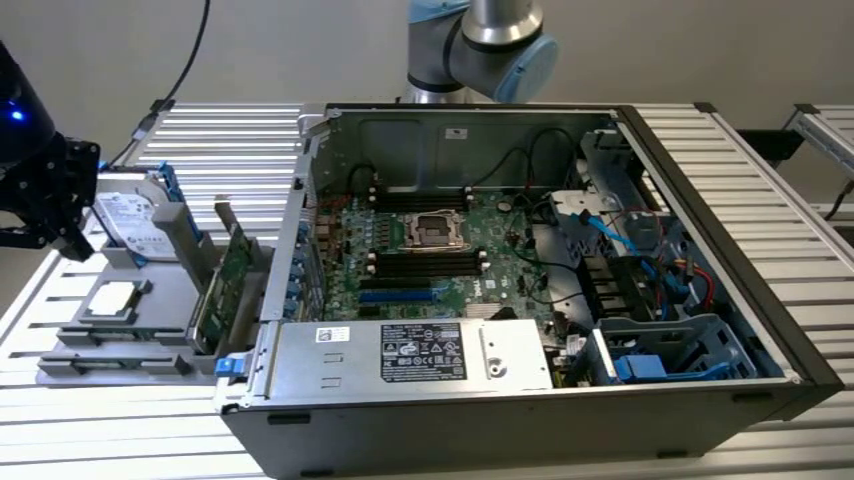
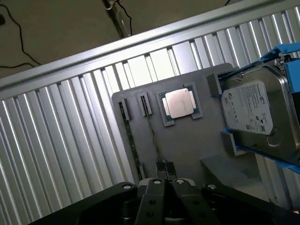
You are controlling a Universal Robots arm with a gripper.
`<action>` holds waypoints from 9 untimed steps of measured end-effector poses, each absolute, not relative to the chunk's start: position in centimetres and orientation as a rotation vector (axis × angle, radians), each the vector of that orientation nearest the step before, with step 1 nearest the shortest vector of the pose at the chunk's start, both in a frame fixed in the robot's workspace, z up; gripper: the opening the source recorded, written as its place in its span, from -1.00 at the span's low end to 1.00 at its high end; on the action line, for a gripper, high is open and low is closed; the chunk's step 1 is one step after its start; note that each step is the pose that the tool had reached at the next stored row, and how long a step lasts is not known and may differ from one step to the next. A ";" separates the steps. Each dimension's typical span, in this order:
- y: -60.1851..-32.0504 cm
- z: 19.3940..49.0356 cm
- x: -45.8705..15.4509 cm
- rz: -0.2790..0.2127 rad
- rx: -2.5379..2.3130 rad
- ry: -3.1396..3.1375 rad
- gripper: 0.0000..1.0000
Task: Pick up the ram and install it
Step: 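Pick up the ram and move it above insertion slot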
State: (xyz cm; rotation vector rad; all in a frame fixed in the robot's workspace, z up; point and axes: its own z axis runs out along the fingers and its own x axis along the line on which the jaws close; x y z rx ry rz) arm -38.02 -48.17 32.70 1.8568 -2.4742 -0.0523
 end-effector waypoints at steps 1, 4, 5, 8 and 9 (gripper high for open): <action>-48.2 32.7 -38.0 -0.052 1.879 -2.457 -0.79; -48.2 32.6 -38.0 -0.050 1.944 -2.404 -0.79; -48.2 32.5 -38.0 -0.049 1.967 -2.386 -0.79; -48.2 32.5 -38.2 -0.047 2.010 -2.349 -0.79; -48.2 32.5 -38.2 -0.047 2.012 -2.347 -0.79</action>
